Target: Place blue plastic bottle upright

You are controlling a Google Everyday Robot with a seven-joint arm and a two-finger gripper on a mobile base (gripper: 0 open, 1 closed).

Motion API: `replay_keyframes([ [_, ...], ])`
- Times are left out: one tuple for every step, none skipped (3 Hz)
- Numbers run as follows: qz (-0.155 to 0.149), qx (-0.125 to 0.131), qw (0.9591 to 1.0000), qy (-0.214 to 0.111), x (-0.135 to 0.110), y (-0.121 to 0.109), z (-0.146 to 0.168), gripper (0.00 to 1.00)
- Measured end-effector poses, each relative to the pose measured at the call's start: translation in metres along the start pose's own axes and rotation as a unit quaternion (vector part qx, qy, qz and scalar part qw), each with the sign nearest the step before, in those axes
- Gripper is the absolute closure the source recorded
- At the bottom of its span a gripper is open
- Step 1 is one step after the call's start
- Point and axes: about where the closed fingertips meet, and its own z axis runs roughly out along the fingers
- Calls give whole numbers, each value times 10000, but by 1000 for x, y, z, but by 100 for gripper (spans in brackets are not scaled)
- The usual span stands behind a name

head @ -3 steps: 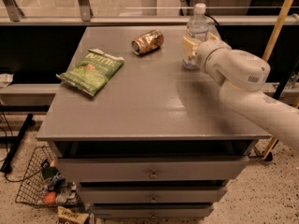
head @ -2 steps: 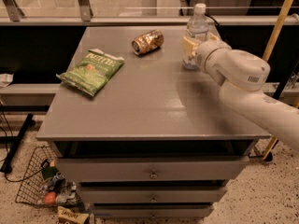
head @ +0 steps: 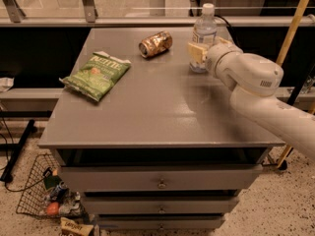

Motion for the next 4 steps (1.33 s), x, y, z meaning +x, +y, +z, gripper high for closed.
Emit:
replay_keyframes([
  [1,4,10000,1,0,0,0,0],
  [-62,-46,9999,119,12,12,-16,0],
  [-73,-45,9999,73,13,33,-49,0],
  [-113,-36,9998,-127,7,61,-94,0],
])
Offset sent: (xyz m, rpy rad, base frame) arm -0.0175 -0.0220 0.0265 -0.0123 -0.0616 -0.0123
